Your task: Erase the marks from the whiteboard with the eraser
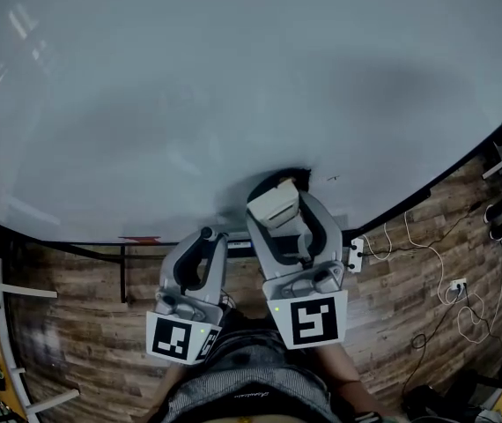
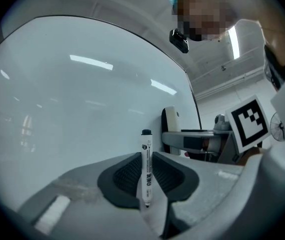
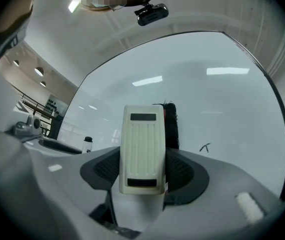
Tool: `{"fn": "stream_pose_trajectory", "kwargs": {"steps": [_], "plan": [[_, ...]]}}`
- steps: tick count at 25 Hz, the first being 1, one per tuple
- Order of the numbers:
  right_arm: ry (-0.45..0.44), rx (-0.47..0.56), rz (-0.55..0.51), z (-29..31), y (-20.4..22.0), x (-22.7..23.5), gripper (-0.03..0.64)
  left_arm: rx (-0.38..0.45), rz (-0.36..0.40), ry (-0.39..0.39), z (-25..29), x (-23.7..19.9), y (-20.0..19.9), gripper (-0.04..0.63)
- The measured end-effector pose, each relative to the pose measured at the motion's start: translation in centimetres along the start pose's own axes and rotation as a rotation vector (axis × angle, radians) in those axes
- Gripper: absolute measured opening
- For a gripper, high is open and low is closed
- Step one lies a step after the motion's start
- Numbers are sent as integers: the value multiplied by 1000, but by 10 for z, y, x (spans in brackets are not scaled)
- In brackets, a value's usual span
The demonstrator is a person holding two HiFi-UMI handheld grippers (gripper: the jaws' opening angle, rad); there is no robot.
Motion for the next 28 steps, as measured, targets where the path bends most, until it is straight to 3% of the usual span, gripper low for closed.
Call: {"fn": "stream_pose_trajectory", "kwargs": {"steps": [3, 7, 16, 21, 24, 28], "plan": [[-23, -6, 11, 7, -3, -7, 258, -4, -7, -9, -4, -7, -1, 74], [-16, 16, 35, -14, -2, 21, 258, -13, 4, 6, 6, 17, 1, 74], [173, 6, 32, -47, -2, 61, 258, 2, -16, 61, 9, 17, 2, 74], [208, -18, 23, -57, 2, 70, 258, 9, -21, 76, 12, 27, 5, 74], [192, -25, -4, -48, -2, 60, 258, 6, -19, 68, 10, 22, 6, 74], [103, 9, -26, -26, -14, 40, 258, -6, -16, 50, 9, 13, 8, 74]]}}
Point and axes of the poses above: the fingertips, and each gripper's own axes: z forward along the fingers, x to its right, y out of its underside, the point moved 9 cm from there along -z, backward along the fingers, and after that the axes turned 15 degrees about -y, right-handed, at the moved point
